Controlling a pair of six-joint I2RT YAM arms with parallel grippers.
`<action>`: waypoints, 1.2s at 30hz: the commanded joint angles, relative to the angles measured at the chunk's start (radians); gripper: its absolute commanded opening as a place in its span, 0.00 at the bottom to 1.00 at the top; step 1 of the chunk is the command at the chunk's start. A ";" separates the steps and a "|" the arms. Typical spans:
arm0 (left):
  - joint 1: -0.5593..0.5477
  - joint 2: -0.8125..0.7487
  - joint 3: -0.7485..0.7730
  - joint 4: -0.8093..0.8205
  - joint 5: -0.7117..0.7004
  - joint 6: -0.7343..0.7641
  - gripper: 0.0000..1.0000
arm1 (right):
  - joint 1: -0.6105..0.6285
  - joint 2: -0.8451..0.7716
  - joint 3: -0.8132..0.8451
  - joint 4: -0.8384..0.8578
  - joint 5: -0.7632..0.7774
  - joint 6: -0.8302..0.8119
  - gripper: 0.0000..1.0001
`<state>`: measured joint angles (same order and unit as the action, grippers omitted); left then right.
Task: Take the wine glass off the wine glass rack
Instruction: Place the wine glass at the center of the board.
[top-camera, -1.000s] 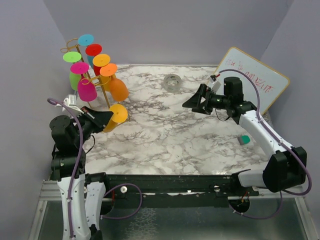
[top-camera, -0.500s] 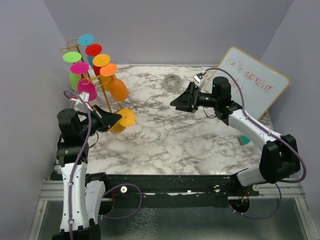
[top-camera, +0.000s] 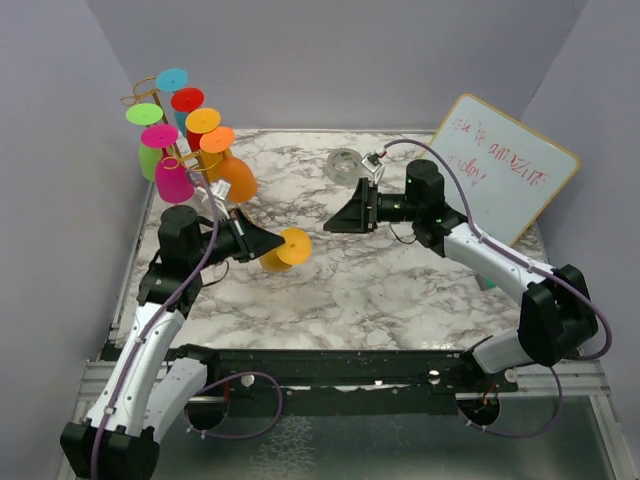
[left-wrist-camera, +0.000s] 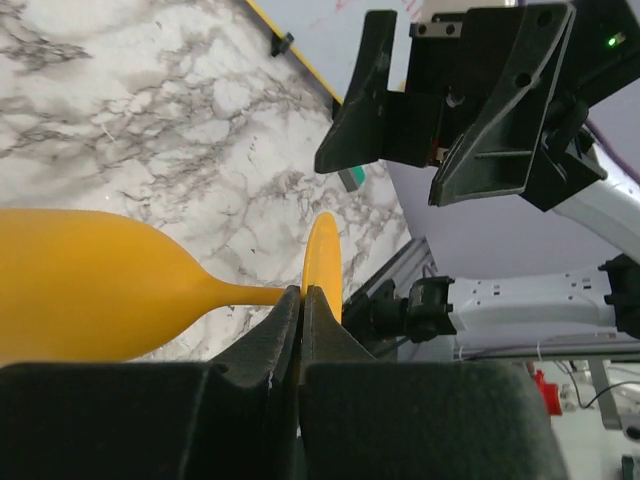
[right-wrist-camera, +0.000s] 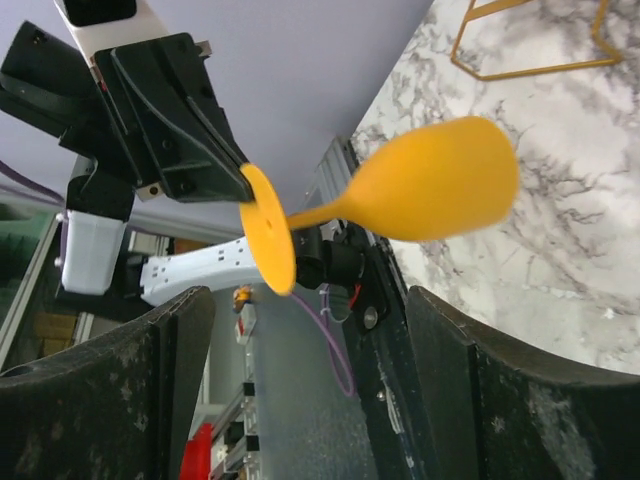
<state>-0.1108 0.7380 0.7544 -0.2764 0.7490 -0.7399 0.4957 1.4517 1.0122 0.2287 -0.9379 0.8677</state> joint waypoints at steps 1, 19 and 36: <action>-0.185 0.061 0.042 0.094 -0.186 0.008 0.00 | 0.038 0.028 -0.009 0.076 -0.029 0.023 0.79; -0.226 0.076 0.010 0.251 -0.166 -0.036 0.00 | 0.083 0.090 -0.010 0.235 -0.147 0.123 0.44; -0.231 0.078 -0.026 0.312 -0.138 -0.064 0.22 | 0.086 0.131 -0.012 0.350 -0.148 0.210 0.01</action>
<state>-0.3347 0.8272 0.7433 -0.0025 0.5743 -0.8040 0.5720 1.5669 0.9909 0.5785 -1.0824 1.0885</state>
